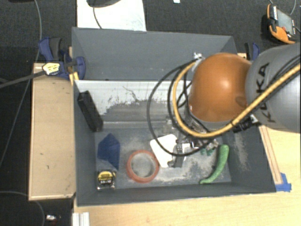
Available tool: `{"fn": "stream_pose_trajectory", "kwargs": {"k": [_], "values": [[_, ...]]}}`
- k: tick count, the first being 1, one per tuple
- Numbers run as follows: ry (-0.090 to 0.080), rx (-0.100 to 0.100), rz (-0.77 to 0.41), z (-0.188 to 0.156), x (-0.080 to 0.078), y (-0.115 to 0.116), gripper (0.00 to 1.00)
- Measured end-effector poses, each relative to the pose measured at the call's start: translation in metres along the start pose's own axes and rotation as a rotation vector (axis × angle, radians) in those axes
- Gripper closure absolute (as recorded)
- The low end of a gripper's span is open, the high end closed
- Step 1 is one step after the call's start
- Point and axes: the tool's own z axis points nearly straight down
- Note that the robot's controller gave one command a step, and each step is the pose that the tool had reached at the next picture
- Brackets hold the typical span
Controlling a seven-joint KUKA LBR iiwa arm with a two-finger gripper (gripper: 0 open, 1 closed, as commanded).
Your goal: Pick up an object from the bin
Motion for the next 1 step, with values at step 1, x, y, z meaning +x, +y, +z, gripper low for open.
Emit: {"fn": "stream_pose_trajectory", "kwargs": {"k": [1], "values": [[-0.003,0.000,-0.208,0.0757,-0.0220,-0.0291,0.00]]}}
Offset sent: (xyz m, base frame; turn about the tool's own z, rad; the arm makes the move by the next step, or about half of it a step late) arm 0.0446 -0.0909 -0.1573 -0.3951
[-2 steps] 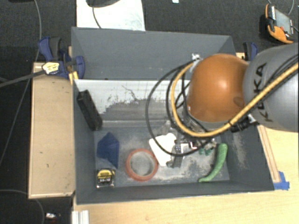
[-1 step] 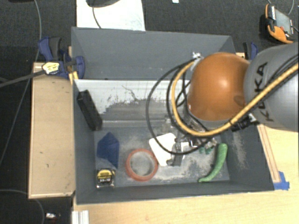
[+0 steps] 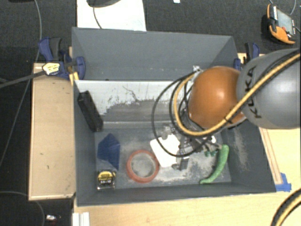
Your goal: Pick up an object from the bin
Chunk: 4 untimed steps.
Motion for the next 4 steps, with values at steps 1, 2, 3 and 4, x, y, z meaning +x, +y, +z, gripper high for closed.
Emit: {"fn": "stream_pose_trajectory", "kwargs": {"k": [1,2,3,4], "values": [[0.000,0.000,-0.184,0.081,-0.009,-0.066,0.00],[-0.012,0.002,-0.354,0.081,-0.012,-0.090,0.00],[-0.003,-0.002,-0.190,0.080,-0.010,-0.065,0.00],[-0.014,0.002,-0.338,0.080,-0.013,-0.087,1.00]]}}
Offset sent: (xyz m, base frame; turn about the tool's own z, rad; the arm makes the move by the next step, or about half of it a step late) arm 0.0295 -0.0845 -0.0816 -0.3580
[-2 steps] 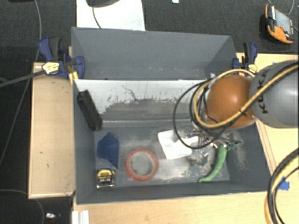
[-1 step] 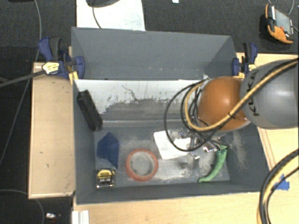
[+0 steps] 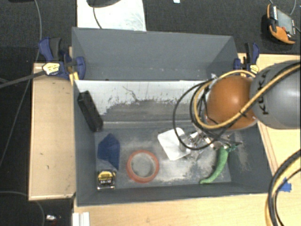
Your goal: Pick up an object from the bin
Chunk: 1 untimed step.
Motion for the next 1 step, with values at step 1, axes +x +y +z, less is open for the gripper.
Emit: {"fn": "stream_pose_trajectory", "kwargs": {"k": [1], "values": [[0.000,0.000,0.001,-0.0001,0.0000,0.0001,1.00]]}}
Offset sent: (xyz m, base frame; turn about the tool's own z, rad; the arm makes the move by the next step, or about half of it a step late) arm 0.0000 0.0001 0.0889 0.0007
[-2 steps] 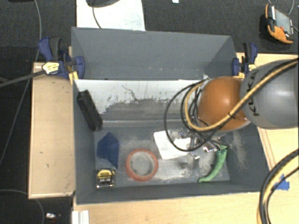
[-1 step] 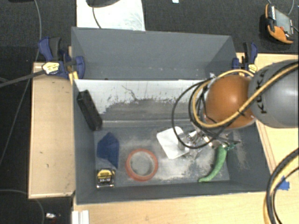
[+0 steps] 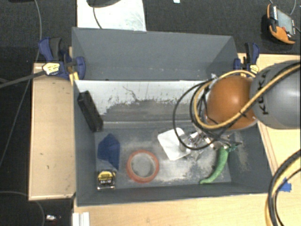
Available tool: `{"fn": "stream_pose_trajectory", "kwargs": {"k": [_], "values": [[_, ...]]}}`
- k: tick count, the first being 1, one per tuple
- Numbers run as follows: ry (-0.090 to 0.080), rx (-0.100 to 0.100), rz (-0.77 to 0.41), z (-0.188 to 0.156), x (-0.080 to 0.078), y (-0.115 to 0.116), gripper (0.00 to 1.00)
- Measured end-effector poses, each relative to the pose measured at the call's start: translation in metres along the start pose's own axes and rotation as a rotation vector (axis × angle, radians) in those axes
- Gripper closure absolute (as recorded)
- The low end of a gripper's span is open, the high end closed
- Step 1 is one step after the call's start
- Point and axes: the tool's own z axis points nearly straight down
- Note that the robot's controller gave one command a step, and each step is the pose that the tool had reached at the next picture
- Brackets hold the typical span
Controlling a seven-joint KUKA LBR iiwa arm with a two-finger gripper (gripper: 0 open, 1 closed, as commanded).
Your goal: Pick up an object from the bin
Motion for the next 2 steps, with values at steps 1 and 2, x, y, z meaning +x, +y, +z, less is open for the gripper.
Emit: {"fn": "stream_pose_trajectory", "kwargs": {"k": [1,2], "values": [[0.010,-0.007,0.002,-0.026,0.002,0.002,1.00],[0.004,-0.003,0.002,-0.065,-0.001,0.001,1.00]]}}
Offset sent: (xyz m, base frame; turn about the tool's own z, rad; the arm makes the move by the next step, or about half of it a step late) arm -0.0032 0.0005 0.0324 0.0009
